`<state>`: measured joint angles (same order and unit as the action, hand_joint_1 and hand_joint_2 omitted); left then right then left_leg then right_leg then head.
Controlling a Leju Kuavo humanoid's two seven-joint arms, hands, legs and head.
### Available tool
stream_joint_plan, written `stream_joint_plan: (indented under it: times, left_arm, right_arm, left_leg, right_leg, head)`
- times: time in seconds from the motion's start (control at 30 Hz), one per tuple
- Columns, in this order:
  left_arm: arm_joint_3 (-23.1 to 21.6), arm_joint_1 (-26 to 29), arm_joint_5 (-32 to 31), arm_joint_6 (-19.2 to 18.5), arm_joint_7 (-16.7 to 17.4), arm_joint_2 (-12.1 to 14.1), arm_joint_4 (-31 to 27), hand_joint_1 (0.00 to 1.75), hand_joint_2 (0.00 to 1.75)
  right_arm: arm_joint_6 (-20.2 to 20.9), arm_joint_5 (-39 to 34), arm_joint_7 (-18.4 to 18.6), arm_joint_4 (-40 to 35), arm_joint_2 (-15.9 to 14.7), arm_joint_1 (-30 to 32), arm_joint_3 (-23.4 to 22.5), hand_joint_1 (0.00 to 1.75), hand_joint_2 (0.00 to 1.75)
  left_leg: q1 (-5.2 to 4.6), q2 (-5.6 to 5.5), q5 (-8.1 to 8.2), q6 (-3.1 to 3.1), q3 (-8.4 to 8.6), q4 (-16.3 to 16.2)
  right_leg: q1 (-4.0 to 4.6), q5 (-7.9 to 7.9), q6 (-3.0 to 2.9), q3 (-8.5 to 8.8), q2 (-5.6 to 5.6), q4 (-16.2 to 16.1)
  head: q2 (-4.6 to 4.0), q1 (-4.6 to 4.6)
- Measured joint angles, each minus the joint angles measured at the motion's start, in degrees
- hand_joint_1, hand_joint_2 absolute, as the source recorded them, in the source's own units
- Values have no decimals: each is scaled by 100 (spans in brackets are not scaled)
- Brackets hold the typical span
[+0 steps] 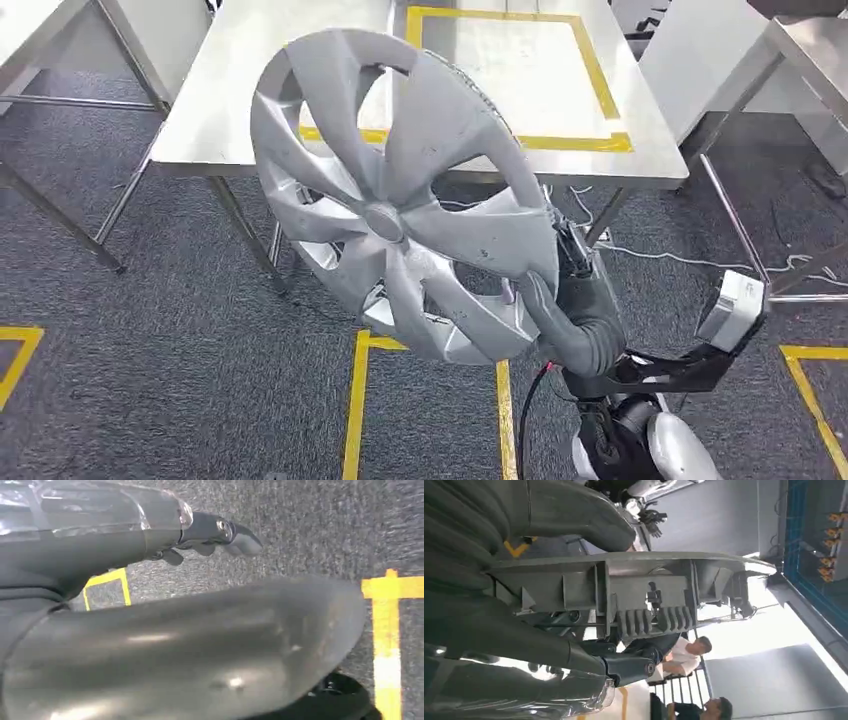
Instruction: Take the parts from the cabinet and place them on the table.
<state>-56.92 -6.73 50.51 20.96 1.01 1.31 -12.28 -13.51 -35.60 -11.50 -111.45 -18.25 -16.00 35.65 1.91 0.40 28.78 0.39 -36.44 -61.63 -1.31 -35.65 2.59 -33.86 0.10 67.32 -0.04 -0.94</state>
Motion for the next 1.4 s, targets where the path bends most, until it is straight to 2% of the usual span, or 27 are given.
stream_joint_plan:
  times: [0.07, 0.1, 0.13, 0.17, 0.2, 0.23, 0.27, 0.4, 0.43, 0.47, 0.57, 0.6, 0.63, 0.67, 0.73, 0.77, 0.83, 0.9, 0.97, 1.0, 1.07, 1.1, 1.13, 1.17, 1.23, 1.27, 1.4]
  left_arm:
    - [-4, -3, -33, -17, 20, 22, 0, 0, 0]
    - [-7, 0, -42, -15, 50, 31, 0, 0, 0]
    - [-7, 2, -50, -15, 63, 41, 2, 0, 0]
    - [-7, 0, -50, -15, 63, 50, 2, 0, 0]
    - [-7, -6, -63, -11, 42, 68, 2, 0, 0]
    - [-7, -12, -77, -4, -4, 79, 0, 0, 0]
    - [-7, -26, -83, -4, -24, 65, -2, 0, 0]
    - [-9, -44, -90, 11, -59, 103, 0, 0, 0]
    - [-9, -47, -92, 13, -59, 140, 0, 0, 0]
    - [-11, -47, -92, 13, -61, 144, 0, 0, 0]
    - [-13, -51, -90, 13, -63, 190, 0, 0, 0]
    - [-13, -44, -90, 13, -61, 197, 0, 0, 0]
    - [-15, -42, -90, 13, -61, 212, 2, 0, 0]
    - [-17, -44, -90, 13, -61, 225, 2, 0, 0]
    - [-17, -45, -90, 13, -61, 238, 0, 0, 0]
    - [-20, -46, -90, 13, -59, 236, 0, 0, 0]
    - [-20, -52, -87, 11, -55, 236, 0, 0, 0]
    - [-20, -42, -81, 13, -50, 240, 0, 0, 0]
    - [-20, -52, -83, 13, -52, 240, -4, 0, 0]
    - [-20, -54, -81, 13, -52, 236, -4, 0, 0]
    - [-22, -50, -83, 9, -52, 234, -4, 0, 0]
    - [-22, -49, -83, 9, -52, 234, -2, 0, 0]
    - [-22, -48, -83, 11, -52, 234, -2, 0, 0]
    - [-22, -49, -83, 11, -52, 234, -2, 0, 0]
    - [-22, -54, -83, 9, -52, 232, -4, 0, 0]
    - [-22, -52, -83, 9, -52, 223, -4, 0, 0]
    - [-22, -59, -83, 0, -63, 186, -4, 0, 0]
  right_arm:
    - [-57, 22, -120, -39, -4, 79, -80, 175, 175]
    - [-76, 22, -160, -68, -4, 133, -118, 175, 175]
    - [-89, 22, -181, -89, -9, 167, -153, 175, 175]
    - [-94, 20, -192, -120, -15, 180, -192, 175, 175]
    - [-109, 18, -192, -157, -26, 183, -240, 175, 175]
    - [-124, 11, -194, -211, -52, 181, -297, 175, 175]
    - [-133, 6, -210, -262, -76, 181, -347, 175, 175]
    - [-175, -42, -214, -448, -109, 100, -507, 175, 175]
    - [-179, -53, -214, -481, -107, 100, -549, 175, 175]
    - [-181, -55, -214, -503, -114, 81, -566, 175, 175]
    - [-183, -57, -214, -509, -120, 51, -608, 175, 175]
    - [-183, -57, -214, -509, -125, 51, -616, 175, 175]
    - [-186, -57, -212, -507, -127, 56, -625, 175, 175]
    - [-186, -57, -212, -509, -127, 60, -640, 175, 175]
    - [-186, -57, -212, -509, -129, 53, -658, 175, 175]
    - [-186, -57, -212, -509, -129, 51, -660, 175, 175]
    - [-188, -72, -207, -509, -129, 22, -669, 175, 175]
    - [-188, -90, -205, -509, -129, 11, -675, 175, 175]
    - [-188, -92, -205, -509, -142, -1, -701, 175, 175]
    - [-188, -96, -205, -509, -144, -4, -704, 175, 175]
    - [-190, -103, -205, -507, -153, 5, -704, 175, 175]
    - [-192, -107, -203, -505, -155, 10, -704, 175, 175]
    - [-194, -107, -201, -496, -157, 16, -704, 175, 175]
    - [-194, -107, -199, -492, -157, 17, -704, 175, 175]
    - [-194, -107, -199, -492, -157, 15, -710, 175, 175]
    - [-194, -107, -199, -494, -160, 11, -719, 175, 175]
    - [-194, -109, -199, -496, -177, 9, -752, 175, 175]
  left_leg:
    - [-35, -1, 54, 42, 47, 0]
    - [-57, -9, 85, 58, 85, 0]
    - [-85, -25, 116, 66, 137, 2]
    - [-117, -39, 147, 75, 192, 4]
    - [-150, -49, 172, 79, 248, 13]
    - [-165, -55, 201, 86, 303, 32]
    - [-190, -54, 217, 72, 311, 48]
    - [-154, -43, 171, -39, 324, 166]
    - [-152, -45, 226, -52, 346, 173]
    - [-160, -55, 318, -79, 301, 35]
    - [-118, -61, 758, -168, -298, -1050]
    - [-107, -59, 768, -190, -461, -1261]
    - [-94, -55, 643, -209, -505, -1230]
    - [-84, -46, 365, -225, -424, -954]
    - [-74, -23, -206, -242, -38, -70]
    - [-96, -13, -59, -226, 18, -19]
    - [-108, -15, -31, -96, 59, 73]
    - [-120, -18, -17, -34, 61, 83]
    - [-75, -17, -11, 21, 118, 125]
    - [-75, -11, 8, 51, 142, 128]
    - [-81, 9, 45, 88, 181, 127]
    - [-83, 13, 64, 92, 198, 126]
    - [-86, 13, 87, 90, 226, 126]
    - [-88, 9, 114, 84, 267, 127]
    - [-95, -4, 170, 63, 364, 129]
    - [-89, -5, 200, 47, 389, 143]
    - [-84, 2, 198, -71, 366, 194]
  right_leg:
    - [10, -250, -12, -518, 0, 830]
    - [20, -193, -46, -653, 0, 975]
    - [35, -7, -92, -656, 2, 867]
    - [69, 291, -164, -568, 5, 557]
    - [114, 597, -260, -438, 10, 153]
    - [199, 901, -401, -282, 22, -339]
    - [226, 840, -543, -211, 6, -421]
    - [273, 820, -588, -67, -8, -800]
    - [186, 869, -500, 70, -48, -1014]
    - [189, 884, -489, 143, -47, -1120]
    - [183, 864, -475, 203, -50, -1130]
    - [183, 838, -460, 211, -49, -1118]
    - [180, 812, -446, 226, -46, -1095]
    - [171, 767, -418, 244, -41, -1059]
    - [140, 650, -349, 292, -38, -955]
    - [151, 600, -302, 282, -38, -925]
    - [167, 571, -237, 250, -22, -868]
    - [160, 564, -205, 270, -22, -892]
    - [148, 421, -134, 220, -16, -732]
    - [132, 255, -99, 75, -16, -412]
    - [111, -123, -50, -446, -18, 559]
    - [107, -166, -43, -649, -17, 867]
    - [106, -66, -53, -725, -17, 913]
    - [106, 173, -74, -669, -17, 702]
    - [121, 796, -151, -340, -10, -177]
    - [145, 975, -208, -198, 0, -617]
    - [201, 816, -308, -99, 6, -799]
  head:
    - [0, -26]
    - [0, -33]
    - [0, -35]
    - [0, -37]
    - [0, -41]
    - [0, -48]
    - [0, 0]
    - [0, -39]
    - [0, -44]
    - [0, -9]
    - [0, 28]
    - [0, 28]
    - [0, 33]
    - [0, 35]
    - [0, 39]
    - [0, 48]
    - [0, 53]
    - [0, 26]
    - [0, 4]
    - [0, -17]
    - [0, -35]
    - [0, -35]
    - [0, -37]
    - [0, -37]
    - [0, -37]
    - [0, -39]
    - [0, -52]
